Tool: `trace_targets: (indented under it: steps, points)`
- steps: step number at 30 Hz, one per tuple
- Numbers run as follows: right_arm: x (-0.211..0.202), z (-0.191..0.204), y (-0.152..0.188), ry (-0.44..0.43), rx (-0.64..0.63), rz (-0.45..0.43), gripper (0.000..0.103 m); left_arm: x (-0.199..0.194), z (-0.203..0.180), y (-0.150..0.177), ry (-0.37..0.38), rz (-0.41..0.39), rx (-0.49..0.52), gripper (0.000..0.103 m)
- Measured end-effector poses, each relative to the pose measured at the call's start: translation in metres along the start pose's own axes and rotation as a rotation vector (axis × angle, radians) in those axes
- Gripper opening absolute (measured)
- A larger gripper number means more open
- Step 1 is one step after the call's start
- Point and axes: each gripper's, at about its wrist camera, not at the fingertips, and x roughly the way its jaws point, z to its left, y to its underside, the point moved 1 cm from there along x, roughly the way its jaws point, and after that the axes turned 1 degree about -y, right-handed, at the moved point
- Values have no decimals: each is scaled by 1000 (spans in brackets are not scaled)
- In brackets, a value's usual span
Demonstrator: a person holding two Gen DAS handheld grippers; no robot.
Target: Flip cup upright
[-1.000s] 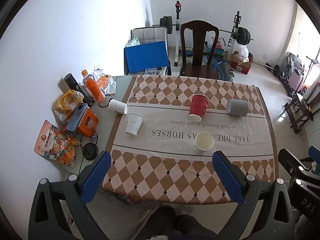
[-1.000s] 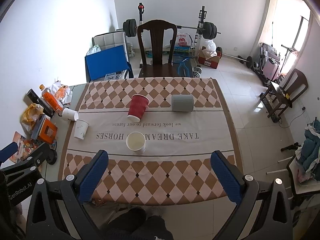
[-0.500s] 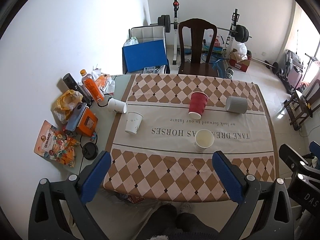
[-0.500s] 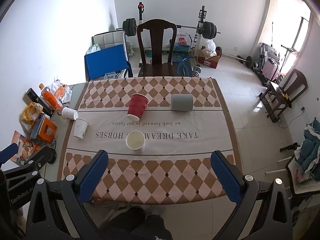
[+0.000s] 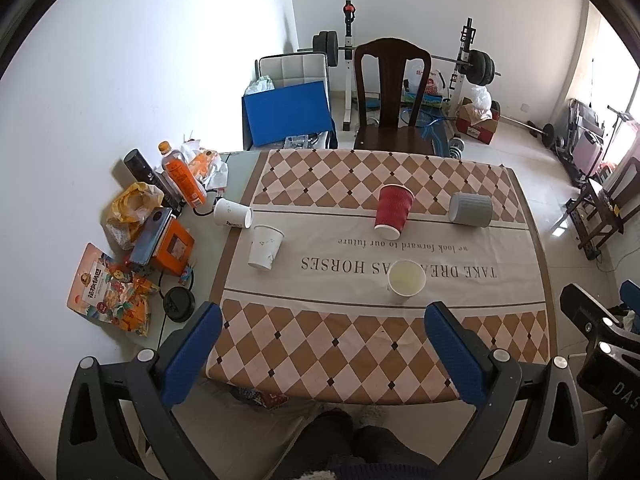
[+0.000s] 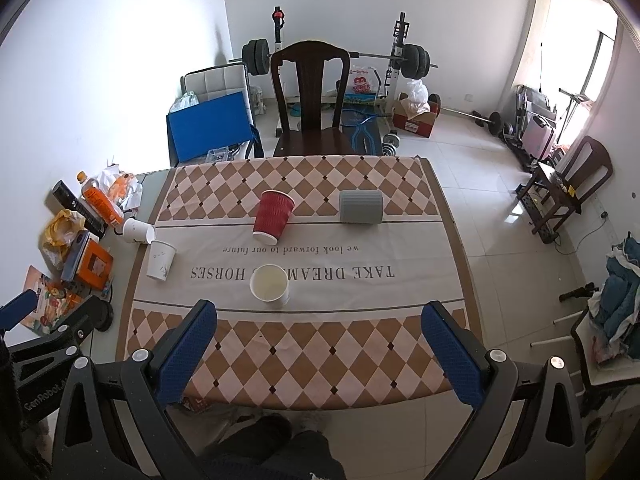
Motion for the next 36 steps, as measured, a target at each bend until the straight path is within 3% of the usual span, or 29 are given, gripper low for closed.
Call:
trace_targets:
  steps: [36]
  points:
    - [-4, 6, -7, -6, 1, 2, 103, 0, 9, 3, 11, 5, 6, 103]
